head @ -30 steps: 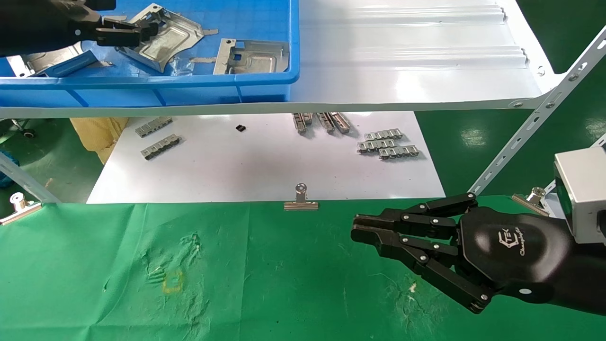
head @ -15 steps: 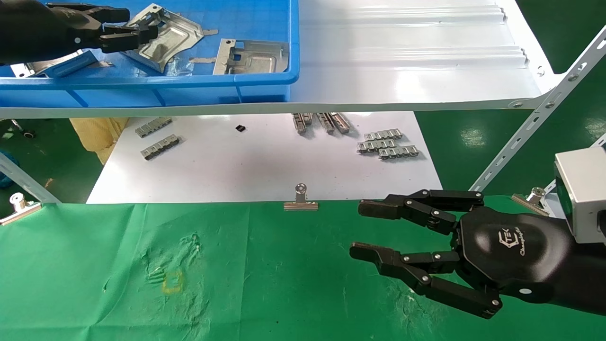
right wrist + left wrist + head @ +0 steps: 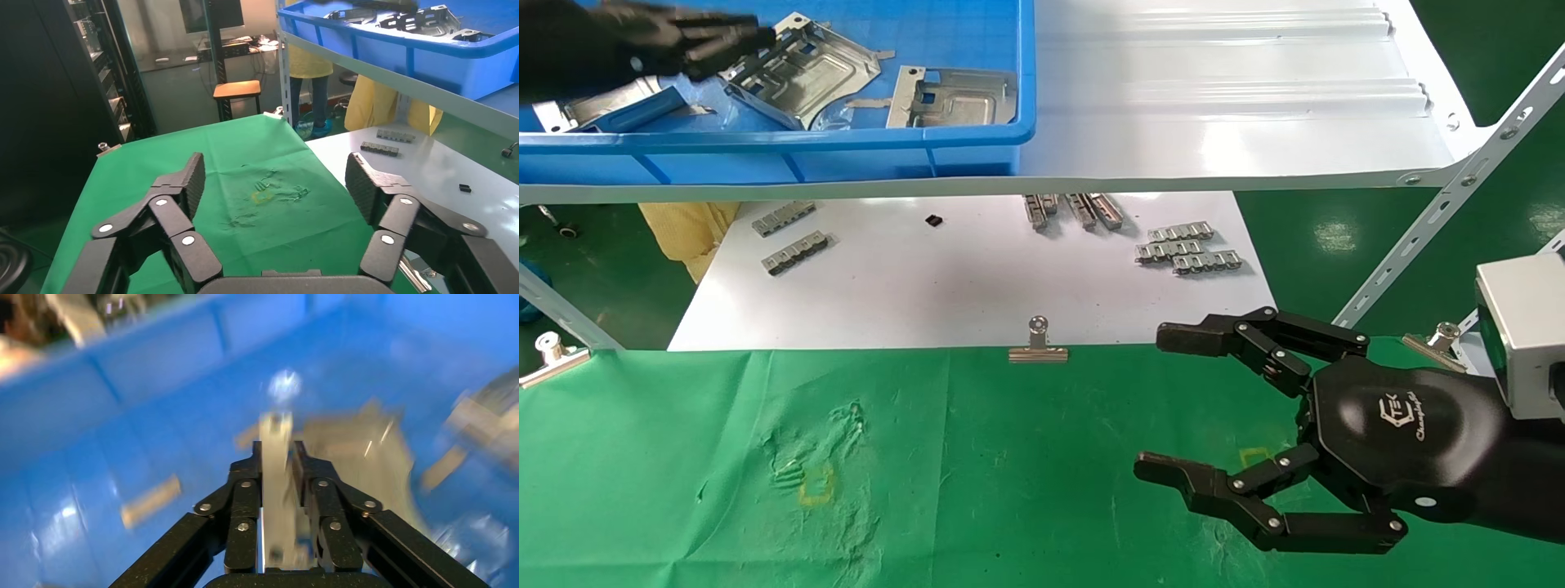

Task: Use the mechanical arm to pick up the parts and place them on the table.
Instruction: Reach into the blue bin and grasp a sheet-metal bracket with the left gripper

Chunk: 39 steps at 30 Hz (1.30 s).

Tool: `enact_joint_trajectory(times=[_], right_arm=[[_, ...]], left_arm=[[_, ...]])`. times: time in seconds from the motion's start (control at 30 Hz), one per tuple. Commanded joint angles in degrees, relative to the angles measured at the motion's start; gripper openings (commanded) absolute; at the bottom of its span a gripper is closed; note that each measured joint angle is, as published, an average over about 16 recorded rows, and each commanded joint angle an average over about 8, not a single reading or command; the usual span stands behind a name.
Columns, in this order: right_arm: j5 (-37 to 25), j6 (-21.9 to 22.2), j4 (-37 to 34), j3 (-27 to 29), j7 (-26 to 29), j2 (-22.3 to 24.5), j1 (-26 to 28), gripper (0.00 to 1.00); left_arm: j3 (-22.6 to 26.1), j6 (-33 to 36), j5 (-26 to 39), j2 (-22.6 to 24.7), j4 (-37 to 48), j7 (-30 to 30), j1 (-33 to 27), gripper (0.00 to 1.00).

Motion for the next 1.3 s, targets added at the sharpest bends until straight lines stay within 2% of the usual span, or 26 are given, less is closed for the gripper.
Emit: enact_joint_trajectory(times=[0.03,0.23,0.27,0.37,0.5,0.53,0.83,1.3], right_arm=[[0.0,0.0,0.0,0.0,0.0,0.0,0.0,1.0],[0.0,0.0,0.0,0.0,0.0,0.0,0.0,1.0],[0.0,0.0,0.0,0.0,0.0,0.0,0.0,1.0],[0.0,0.0,0.0,0.0,0.0,0.0,0.0,1.0],[0.0,0.0,0.0,0.0,0.0,0.0,0.0,1.0],[0.0,0.0,0.0,0.0,0.0,0.0,0.0,1.0],[0.0,0.0,0.0,0.0,0.0,0.0,0.0,1.0],[0.0,0.0,0.0,0.0,0.0,0.0,0.0,1.0]], left_arm=[[-0.47,1.32,-0.69,-0.43,-0.36,0.33,-0.53,0.0],[-1.26,11.4,-2.11,-2.08,-1.83,2.66,-1.26,0.0],[-1.24,12.9,-2.13,-2.32,-1.98,3.11,-1.29,0.05],[-0.69,15.54,-1.38,-2.99,-2.47,5.08,-1.52,0.43],[0.45,14.99,0.38,-3.38,-2.53,7.85,-2.06,0.93],[0.73,14.37,0.84,-3.37,-2.44,8.48,-2.2,1.0],[2.02,9.14,2.91,-2.0,-0.29,10.56,-2.8,1.0],[1.82,3.82,2.65,-0.14,2.97,6.9,-2.7,1.0]])
